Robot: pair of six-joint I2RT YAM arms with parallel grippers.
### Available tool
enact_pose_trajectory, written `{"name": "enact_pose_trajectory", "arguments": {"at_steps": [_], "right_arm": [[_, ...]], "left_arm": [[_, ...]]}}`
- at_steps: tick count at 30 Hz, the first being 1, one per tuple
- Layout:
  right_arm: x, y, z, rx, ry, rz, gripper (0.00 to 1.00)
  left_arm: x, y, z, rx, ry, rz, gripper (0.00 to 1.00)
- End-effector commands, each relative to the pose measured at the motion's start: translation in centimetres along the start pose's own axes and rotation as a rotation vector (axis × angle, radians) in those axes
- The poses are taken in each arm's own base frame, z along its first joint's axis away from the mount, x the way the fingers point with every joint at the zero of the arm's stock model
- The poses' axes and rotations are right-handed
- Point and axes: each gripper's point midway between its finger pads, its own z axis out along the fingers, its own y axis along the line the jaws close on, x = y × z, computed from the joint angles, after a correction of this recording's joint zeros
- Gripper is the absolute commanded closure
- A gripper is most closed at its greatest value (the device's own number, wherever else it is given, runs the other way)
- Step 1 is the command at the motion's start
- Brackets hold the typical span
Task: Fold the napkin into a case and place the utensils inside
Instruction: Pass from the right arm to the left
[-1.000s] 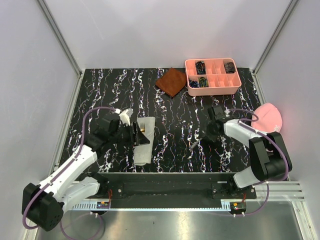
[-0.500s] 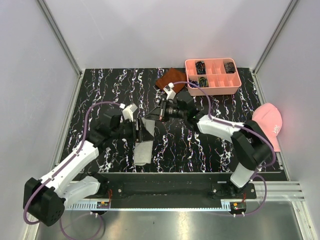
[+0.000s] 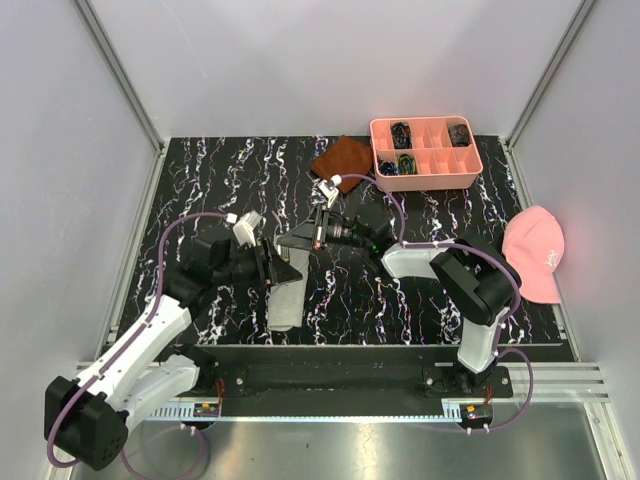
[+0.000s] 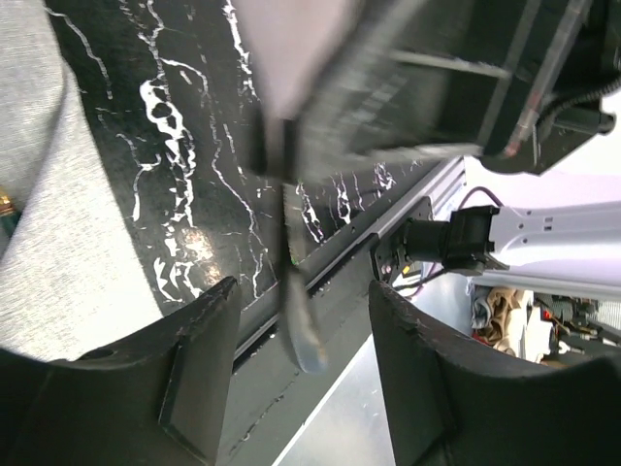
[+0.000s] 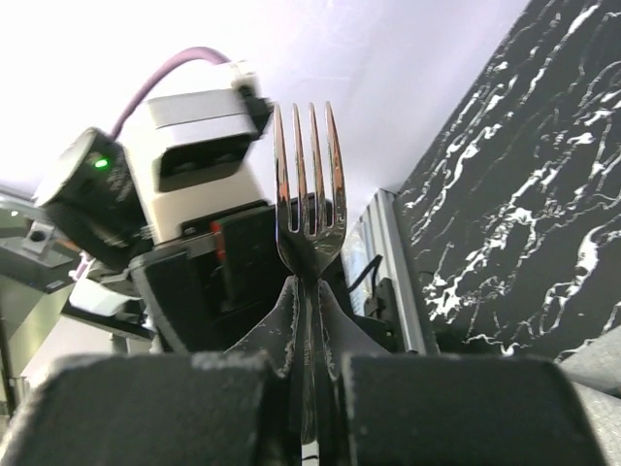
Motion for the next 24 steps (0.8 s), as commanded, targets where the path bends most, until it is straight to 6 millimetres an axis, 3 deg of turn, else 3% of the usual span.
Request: {"name": "enact_pose_trajectory", "arguments": {"at_steps": [1,4,5,8,9,10,11,12,13,17,24], "right_arm": [[0.2,3.2,-0.3,-0.114,-0.018,-0.039,1.00],[0.8,3.3,-0.3,-0.117,-0.012,-0.025,1.00],[0.8,3.4,-0.3,-0.116,-0.011,-0.021,1.00],[0.5,3.3,-0.3,-0.070,-0.020,-0.014,0.98],[0.4,3.0,-0.3,-0.038,-0.023,-0.018,0.89],[0.4,0.8,-0.4,0.087,-0.027,0.040,0.84],[-0.3,1.8,-0.3,0.116,-0.038,-0.031,0.79],[-0.6,1.3,-0.4,0.184,-0.043,-0.040,0.64],[-1.3,-0.5,-1.0,0.371,-0.057,-0.047,0.58],[-1.2,-1.4,-1.1,0.558,-0.008,-0.079,0.48],[-0.1,-1.7,1.7,0.557,0.039,-0.112,0.43]], "left_arm": [[-0.8,0.4,-0.2,-0.008,-0.048,-0.003,0.49],[-1.3,0.2,-0.3,-0.003,-0.067,-0.001,0.62],[-1.4,0.2,-0.4,-0.004,-0.072,0.000,0.75],[-1.6,0.4,-0.5,-0.017,-0.082,0.011,1.00],[-1.5,0.7,-0.6,-0.035,-0.080,0.022,1.00],[-1.7,1.4,-0.6,-0.074,-0.096,0.026,1.00],[-1.5,2.0,-0.8,-0.108,-0.093,0.023,1.00],[-1.5,2.5,-0.9,-0.128,-0.096,0.037,1.00],[-1.5,3.3,-0.9,-0.165,-0.109,0.037,1.00],[-1.0,4.8,-0.9,-0.220,-0.107,0.033,1.00],[-1.1,4.8,-1.1,-0.225,-0.116,0.036,1.00]]}}
